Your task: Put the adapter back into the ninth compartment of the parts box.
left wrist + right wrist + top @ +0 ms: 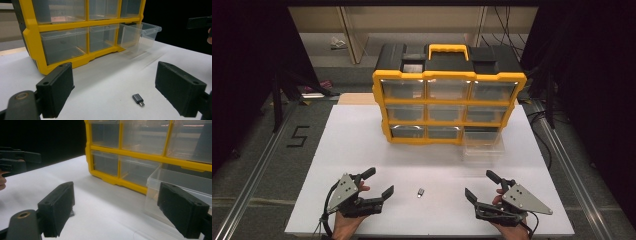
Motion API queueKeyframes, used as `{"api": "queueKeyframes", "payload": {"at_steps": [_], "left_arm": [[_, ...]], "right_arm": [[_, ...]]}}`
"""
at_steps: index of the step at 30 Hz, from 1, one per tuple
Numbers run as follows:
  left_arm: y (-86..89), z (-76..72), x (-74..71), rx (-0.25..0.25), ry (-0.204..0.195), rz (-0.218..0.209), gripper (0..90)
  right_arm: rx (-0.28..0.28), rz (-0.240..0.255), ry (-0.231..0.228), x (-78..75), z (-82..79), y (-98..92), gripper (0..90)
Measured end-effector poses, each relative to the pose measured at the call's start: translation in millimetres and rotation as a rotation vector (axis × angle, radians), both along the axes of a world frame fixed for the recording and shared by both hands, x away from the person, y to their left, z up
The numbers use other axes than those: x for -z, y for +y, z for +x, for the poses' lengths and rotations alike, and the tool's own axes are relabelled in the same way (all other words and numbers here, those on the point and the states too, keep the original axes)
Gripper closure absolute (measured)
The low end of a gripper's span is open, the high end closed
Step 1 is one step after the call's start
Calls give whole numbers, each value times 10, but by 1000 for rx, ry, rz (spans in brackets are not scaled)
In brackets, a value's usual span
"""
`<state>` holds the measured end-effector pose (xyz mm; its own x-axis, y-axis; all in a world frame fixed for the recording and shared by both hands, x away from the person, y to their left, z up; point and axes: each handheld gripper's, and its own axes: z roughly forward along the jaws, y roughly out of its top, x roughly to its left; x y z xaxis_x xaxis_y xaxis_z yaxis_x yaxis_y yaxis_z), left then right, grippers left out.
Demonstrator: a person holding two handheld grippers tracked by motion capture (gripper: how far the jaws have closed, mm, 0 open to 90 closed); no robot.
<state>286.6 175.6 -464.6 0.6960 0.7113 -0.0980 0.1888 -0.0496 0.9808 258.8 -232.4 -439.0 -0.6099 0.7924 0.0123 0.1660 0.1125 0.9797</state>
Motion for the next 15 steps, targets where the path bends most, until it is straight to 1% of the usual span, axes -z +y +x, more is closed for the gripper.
{"api": "queueKeyframes", "payload": {"at_steps": [8, 9, 14, 15], "left_arm": [[-1, -13, -2, -1, 4, -2, 152], [1, -12, -1, -1, 5, -2, 152], [-3, -14, -1, 0, 1, 1, 153], [-6, -9, -1, 3, -10, 5, 153]], "right_arm": [[-4, -10, 8, 3, 13, 17, 152], [-10, -19, 18, 8, 20, 27, 152], [-16, -41, 32, 11, 31, 49, 152], [-22, -52, 37, 7, 38, 60, 155]]}}
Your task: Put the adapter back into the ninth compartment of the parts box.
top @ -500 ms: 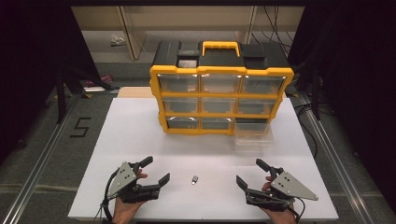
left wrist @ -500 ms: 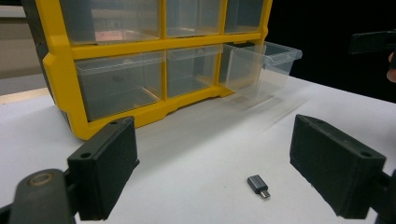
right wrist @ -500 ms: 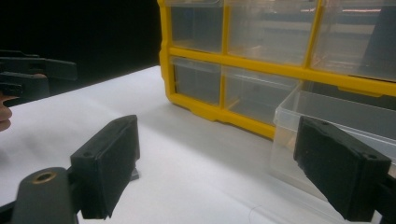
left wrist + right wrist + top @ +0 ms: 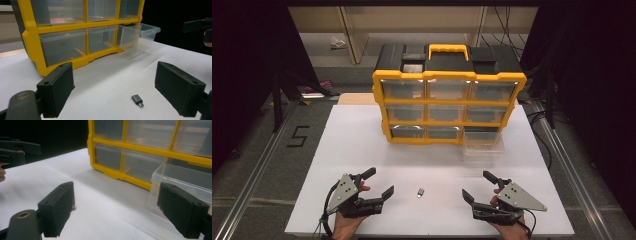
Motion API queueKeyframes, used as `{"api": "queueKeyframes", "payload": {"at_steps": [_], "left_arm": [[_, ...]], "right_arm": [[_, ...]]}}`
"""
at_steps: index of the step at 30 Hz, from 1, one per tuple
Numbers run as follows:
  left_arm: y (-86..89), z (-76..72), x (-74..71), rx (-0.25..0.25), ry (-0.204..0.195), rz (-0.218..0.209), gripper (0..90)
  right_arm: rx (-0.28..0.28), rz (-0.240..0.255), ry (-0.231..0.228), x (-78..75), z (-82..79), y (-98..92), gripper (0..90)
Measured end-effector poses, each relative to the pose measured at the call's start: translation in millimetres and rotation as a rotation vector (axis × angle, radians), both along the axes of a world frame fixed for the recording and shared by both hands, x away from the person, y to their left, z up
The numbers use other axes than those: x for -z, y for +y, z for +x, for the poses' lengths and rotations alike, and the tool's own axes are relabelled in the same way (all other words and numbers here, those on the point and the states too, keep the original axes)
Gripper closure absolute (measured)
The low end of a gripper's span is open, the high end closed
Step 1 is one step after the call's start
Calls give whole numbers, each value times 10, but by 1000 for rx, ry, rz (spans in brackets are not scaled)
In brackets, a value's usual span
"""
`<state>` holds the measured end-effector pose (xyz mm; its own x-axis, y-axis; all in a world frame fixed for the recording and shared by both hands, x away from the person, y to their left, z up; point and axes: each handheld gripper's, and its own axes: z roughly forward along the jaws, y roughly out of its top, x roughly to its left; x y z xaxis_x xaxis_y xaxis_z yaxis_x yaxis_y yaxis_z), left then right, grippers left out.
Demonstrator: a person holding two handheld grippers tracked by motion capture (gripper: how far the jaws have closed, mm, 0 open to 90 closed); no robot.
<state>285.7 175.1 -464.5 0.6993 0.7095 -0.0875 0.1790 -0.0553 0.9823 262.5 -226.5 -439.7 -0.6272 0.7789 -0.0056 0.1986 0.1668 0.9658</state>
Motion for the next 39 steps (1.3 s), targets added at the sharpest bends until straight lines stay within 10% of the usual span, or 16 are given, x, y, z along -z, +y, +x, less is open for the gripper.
{"api": "queueKeyframes", "payload": {"at_steps": [22, 39], "left_arm": [[-11, 0, 7, 1, 4, 3, 154], [-17, -3, 6, 5, 2, 6, 155]], "right_arm": [[9, -57, 156, 24, 149, 211, 170], [-95, -187, 271, 54, 298, 497, 197]]}}
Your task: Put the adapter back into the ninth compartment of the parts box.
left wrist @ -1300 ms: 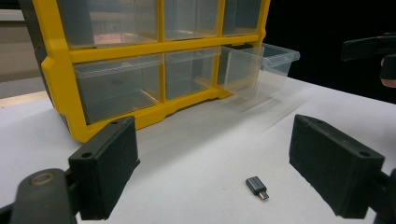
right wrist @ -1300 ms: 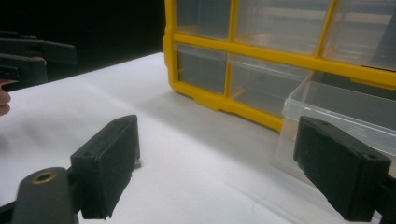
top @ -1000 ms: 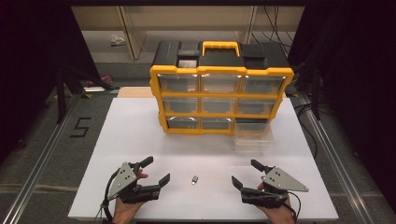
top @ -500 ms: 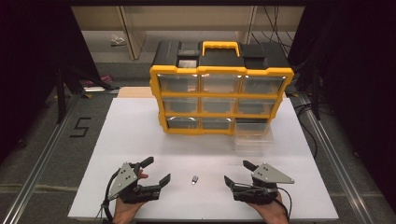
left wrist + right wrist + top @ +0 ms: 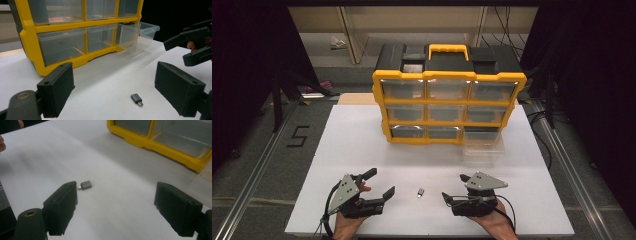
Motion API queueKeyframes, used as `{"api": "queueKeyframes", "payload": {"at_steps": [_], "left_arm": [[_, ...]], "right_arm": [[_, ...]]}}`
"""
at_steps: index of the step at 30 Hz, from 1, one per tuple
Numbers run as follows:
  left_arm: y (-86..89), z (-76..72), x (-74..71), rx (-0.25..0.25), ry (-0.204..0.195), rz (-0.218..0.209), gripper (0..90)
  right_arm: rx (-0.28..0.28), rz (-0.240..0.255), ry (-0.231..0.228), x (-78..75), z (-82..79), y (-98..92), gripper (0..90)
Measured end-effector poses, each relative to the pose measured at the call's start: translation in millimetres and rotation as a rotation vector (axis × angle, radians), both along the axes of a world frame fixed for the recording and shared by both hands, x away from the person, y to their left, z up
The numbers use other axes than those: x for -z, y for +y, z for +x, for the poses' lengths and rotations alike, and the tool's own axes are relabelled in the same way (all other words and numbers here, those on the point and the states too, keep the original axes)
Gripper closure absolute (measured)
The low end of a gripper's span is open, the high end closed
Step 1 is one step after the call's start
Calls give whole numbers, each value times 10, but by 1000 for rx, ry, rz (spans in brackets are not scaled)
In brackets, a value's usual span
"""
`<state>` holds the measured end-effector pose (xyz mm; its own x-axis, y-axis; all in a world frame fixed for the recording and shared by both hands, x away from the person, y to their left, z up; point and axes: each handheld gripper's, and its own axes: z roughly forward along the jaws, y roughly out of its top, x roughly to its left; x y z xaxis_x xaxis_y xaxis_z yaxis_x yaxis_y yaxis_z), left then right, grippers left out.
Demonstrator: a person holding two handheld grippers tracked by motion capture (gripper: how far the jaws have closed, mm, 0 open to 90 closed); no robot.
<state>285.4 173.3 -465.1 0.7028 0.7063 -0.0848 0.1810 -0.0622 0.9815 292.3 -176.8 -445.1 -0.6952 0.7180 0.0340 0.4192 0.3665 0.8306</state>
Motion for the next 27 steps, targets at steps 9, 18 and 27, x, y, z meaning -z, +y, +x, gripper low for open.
{"api": "queueKeyframes", "payload": {"at_steps": [9, 18, 27], "left_arm": [[-4, -3, 2, 5, 1, 1, 155], [-12, 0, 3, 9, 1, 0, 156], [-12, -4, 3, 12, 2, 1, 156]], "right_arm": [[15, -58, 61, -4, 139, 208, 204], [5, -108, 111, 26, 254, 380, 208], [-79, -163, 134, 63, 327, 500, 215]]}}
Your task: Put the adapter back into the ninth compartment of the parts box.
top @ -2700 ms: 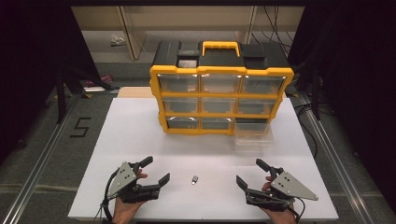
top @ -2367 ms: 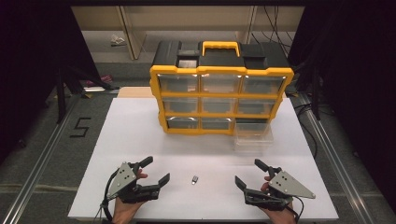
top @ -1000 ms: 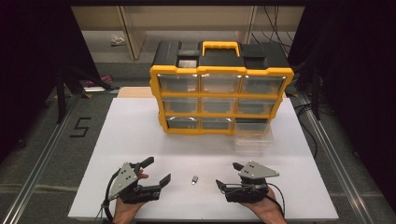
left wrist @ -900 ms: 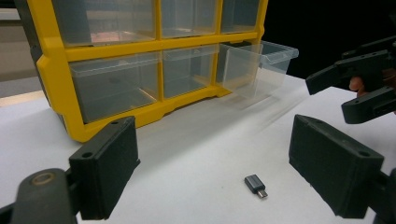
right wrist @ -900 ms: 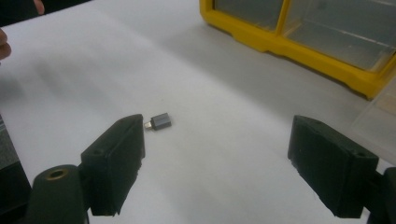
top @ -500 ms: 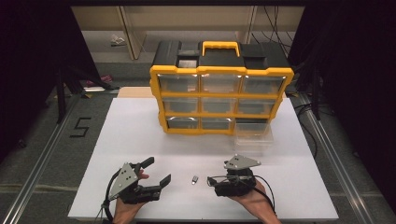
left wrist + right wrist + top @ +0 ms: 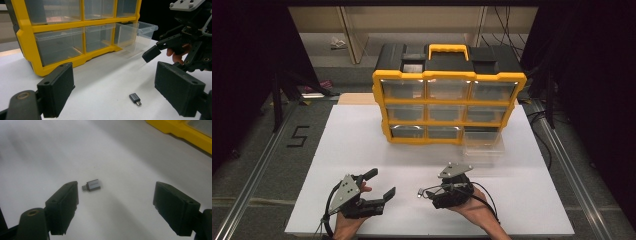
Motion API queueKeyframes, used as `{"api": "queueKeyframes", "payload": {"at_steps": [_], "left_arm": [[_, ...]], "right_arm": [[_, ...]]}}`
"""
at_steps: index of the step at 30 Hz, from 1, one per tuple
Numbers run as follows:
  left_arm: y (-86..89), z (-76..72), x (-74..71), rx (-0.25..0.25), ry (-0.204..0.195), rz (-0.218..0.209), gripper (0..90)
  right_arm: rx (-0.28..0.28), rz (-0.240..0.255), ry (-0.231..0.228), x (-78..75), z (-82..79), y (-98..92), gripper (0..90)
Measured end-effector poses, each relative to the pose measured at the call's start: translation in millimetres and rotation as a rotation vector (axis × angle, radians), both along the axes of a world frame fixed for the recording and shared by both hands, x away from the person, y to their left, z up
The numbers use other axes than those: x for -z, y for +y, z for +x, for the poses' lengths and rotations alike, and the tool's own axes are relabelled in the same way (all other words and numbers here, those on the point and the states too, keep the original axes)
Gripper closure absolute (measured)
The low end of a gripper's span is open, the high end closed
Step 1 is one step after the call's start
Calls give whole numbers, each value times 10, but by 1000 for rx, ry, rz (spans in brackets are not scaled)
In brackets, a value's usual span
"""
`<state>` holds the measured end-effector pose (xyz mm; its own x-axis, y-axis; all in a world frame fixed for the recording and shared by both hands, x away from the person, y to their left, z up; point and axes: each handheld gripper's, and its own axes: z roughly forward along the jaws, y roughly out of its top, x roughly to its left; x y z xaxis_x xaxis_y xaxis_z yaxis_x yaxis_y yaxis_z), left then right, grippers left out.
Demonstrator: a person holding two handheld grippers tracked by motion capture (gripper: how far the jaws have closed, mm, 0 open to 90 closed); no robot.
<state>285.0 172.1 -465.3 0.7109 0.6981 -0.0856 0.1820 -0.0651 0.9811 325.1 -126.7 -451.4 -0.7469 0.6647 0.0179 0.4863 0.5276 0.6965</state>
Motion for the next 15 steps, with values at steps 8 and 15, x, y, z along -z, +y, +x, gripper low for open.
{"api": "queueKeyframes", "payload": {"at_steps": [8, 15], "left_arm": [[-1, 0, -1, 0, 1, -4, 156], [7, -2, -3, 1, 2, -6, 156]], "right_arm": [[-76, -51, 14, -6, 77, 98, 229], [-108, -86, 41, 17, 123, 204, 242]]}}
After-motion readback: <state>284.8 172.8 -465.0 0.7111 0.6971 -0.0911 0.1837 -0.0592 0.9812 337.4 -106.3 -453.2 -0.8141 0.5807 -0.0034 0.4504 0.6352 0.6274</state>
